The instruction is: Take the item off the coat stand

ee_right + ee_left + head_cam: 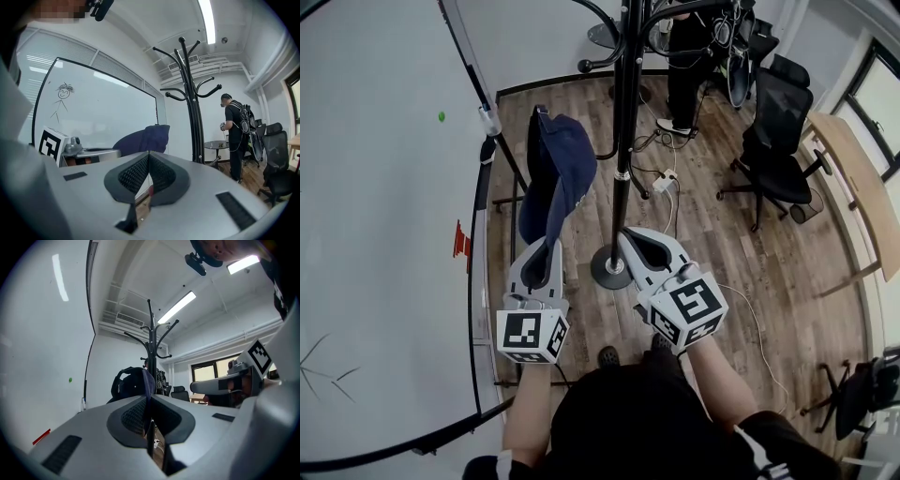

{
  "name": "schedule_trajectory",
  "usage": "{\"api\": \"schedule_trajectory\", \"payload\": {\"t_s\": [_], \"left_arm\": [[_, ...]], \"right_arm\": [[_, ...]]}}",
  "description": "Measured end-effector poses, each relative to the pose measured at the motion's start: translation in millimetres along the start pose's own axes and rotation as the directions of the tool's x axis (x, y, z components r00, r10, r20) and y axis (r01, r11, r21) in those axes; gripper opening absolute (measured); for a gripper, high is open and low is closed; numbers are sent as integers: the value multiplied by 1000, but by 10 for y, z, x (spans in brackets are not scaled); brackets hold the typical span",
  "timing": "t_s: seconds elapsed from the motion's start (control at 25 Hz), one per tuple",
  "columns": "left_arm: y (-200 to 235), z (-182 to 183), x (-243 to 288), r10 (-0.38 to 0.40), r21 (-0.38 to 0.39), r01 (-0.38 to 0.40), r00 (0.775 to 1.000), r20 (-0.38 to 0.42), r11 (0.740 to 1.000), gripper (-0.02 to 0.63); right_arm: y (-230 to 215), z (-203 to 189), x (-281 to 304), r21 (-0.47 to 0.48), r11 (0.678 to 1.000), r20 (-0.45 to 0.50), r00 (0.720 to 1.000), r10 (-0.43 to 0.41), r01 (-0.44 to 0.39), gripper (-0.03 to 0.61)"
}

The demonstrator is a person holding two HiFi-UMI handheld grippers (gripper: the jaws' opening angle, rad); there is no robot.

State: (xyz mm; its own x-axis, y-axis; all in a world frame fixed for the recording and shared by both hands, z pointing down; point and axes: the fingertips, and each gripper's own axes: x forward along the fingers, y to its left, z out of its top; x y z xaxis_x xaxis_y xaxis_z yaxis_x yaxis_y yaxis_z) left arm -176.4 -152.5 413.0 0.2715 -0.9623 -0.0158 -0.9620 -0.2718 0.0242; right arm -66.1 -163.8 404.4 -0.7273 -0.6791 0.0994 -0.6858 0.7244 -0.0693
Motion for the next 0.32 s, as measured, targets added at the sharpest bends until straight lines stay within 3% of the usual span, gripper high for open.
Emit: {"api": "schedule_trajectory", "payload": {"t_s": [0.32], "left_arm": [[36,15,38,7,1,-7,1000,1,1000,30]], "right_arm": [[-52,52,7,-6,1000,13,1000,-7,7,31]]}}
